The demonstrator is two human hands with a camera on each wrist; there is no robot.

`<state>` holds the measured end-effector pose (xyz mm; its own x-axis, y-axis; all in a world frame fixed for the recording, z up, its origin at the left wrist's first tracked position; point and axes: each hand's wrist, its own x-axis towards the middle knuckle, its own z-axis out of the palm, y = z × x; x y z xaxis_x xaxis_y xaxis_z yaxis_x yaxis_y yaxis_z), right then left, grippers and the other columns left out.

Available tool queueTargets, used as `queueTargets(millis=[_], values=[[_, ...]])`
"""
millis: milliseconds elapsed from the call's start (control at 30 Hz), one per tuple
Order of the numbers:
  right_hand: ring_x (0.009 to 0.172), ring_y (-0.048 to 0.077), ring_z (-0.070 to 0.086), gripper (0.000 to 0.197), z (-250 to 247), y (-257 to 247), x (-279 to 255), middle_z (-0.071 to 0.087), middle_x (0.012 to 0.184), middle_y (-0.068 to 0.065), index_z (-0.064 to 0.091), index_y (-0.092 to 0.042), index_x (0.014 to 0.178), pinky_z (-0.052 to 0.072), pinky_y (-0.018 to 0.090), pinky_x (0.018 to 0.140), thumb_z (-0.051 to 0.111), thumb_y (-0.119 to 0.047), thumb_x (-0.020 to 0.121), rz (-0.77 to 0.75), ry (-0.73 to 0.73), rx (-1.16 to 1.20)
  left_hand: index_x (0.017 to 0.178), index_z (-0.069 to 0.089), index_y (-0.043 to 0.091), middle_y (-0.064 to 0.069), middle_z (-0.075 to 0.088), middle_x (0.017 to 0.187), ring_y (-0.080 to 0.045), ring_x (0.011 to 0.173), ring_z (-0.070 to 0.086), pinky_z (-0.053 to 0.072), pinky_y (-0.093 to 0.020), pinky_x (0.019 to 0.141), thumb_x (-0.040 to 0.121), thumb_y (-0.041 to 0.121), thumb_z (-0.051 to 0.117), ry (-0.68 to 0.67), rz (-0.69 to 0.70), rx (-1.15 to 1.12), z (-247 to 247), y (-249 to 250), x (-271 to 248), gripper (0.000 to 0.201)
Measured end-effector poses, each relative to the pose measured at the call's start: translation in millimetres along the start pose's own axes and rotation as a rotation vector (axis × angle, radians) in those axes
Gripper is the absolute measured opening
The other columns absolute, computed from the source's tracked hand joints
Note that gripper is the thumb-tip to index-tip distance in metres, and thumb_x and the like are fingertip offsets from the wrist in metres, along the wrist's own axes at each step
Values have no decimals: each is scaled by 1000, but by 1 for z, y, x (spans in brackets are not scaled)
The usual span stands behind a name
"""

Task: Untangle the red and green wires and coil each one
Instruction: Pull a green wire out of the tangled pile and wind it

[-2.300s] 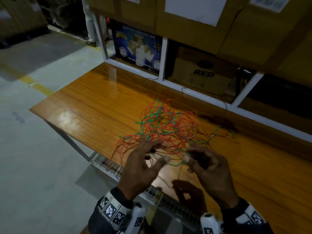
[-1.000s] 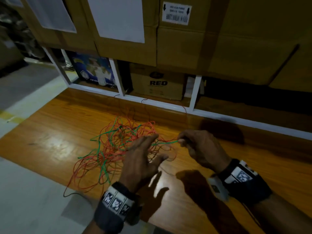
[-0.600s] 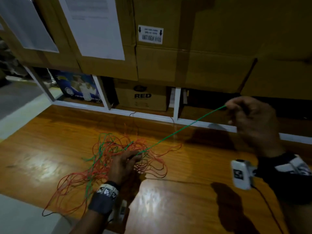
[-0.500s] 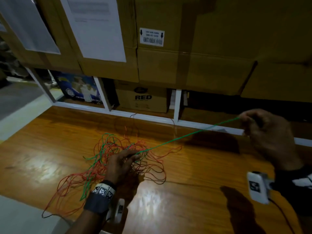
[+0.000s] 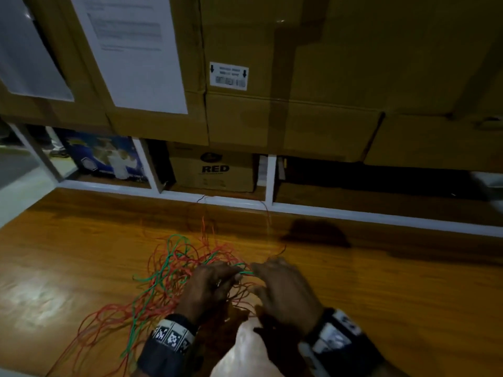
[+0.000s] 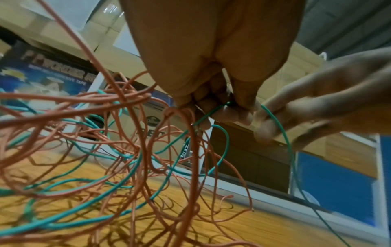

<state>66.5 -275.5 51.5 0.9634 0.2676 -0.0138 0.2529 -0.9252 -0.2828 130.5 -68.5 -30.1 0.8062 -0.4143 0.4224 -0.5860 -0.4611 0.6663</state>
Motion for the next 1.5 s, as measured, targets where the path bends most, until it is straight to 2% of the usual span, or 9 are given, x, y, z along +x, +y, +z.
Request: queueTargets(millis=[267, 467, 533, 700, 800, 967, 1167, 1300, 1500], values=[[59, 7, 55, 24, -51, -9, 2, 57, 63, -11, 61, -27, 77, 48, 34, 54, 54, -37, 97, -53, 317, 249, 102, 76, 29, 16, 71, 103, 10, 81, 61, 48, -11, 67, 86, 39, 67, 56, -93, -2, -14, -14, -9, 21], [44, 10, 52, 19, -123, 30, -36, 61, 56, -6, 75, -27, 85, 39, 33, 41, 59, -31, 96, 2, 559, 226, 104, 76, 33, 37, 71, 96, 12, 89, 68, 53, -11, 76, 80, 24, 71, 102, -122, 19, -43, -34, -4, 26], [47, 8, 55, 20, -121, 45, -47, 65, 61, -5, 75, -22, 84, 44, 35, 43, 60, -26, 97, 56, 625, 266, 99, 80, 23, 39, 68, 96, 17, 94, 64, 46, -3, 80, 72, 4, 70, 44, -72, 41, -50, -34, 4, 35], [71, 13, 64, 13, -88, 64, -57, 68, 84, -4, 74, -19, 106, 49, 33, 58, 67, -24, 96, 271, 482, 48, 84, 76, 17, 0, 71, 81, -19, 77, 64, 39, -22, 66, 81, 30, 63, -84, -49, 240, -40, -25, 8, 19], [123, 27, 53, 55, -66, 50, -51, 60, 135, 5, 53, -24, 144, 49, 42, 96, 70, -36, 94, 383, 270, -93, 84, 73, 17, -1, 64, 81, -27, 77, 62, 39, -26, 66, 83, 31, 58, -152, -25, 276, -32, -13, 5, 21], [150, 34, 18, 98, -30, -22, -19, 17, 167, 11, 16, -28, 162, 32, 51, 118, 73, -50, 85, 231, 269, -161, 83, 71, 21, -2, 62, 82, -30, 77, 60, 48, -33, 64, 70, 32, 50, -251, 59, 369, -26, -4, 5, 26], [154, 46, 11, 79, -16, -53, -5, 16, 166, 26, 26, -26, 161, 19, 66, 118, 58, -27, 89, -3, 555, -313, 84, 69, 28, 1, 59, 84, -31, 82, 56, 49, -42, 69, 70, 30, 55, -313, 10, 453, -29, -1, 5, 20], [128, 32, 47, 49, -2, -57, 13, 60, 135, 7, 64, -18, 127, 44, 49, 97, 33, -23, 90, -140, 166, -317, 76, 65, 21, -5, 61, 85, -33, 83, 58, 51, -48, 70, 72, 37, 50, -335, 35, 462, -30, 5, 9, 22], [111, 32, 47, 58, 0, -41, 23, 58, 115, 8, 61, -21, 128, 42, 45, 85, 18, -28, 90, -74, -4, -366, 80, 69, 21, -2, 59, 91, -28, 88, 53, 49, -48, 71, 75, 33, 52, -344, 64, 482, -31, 9, 10, 22]])
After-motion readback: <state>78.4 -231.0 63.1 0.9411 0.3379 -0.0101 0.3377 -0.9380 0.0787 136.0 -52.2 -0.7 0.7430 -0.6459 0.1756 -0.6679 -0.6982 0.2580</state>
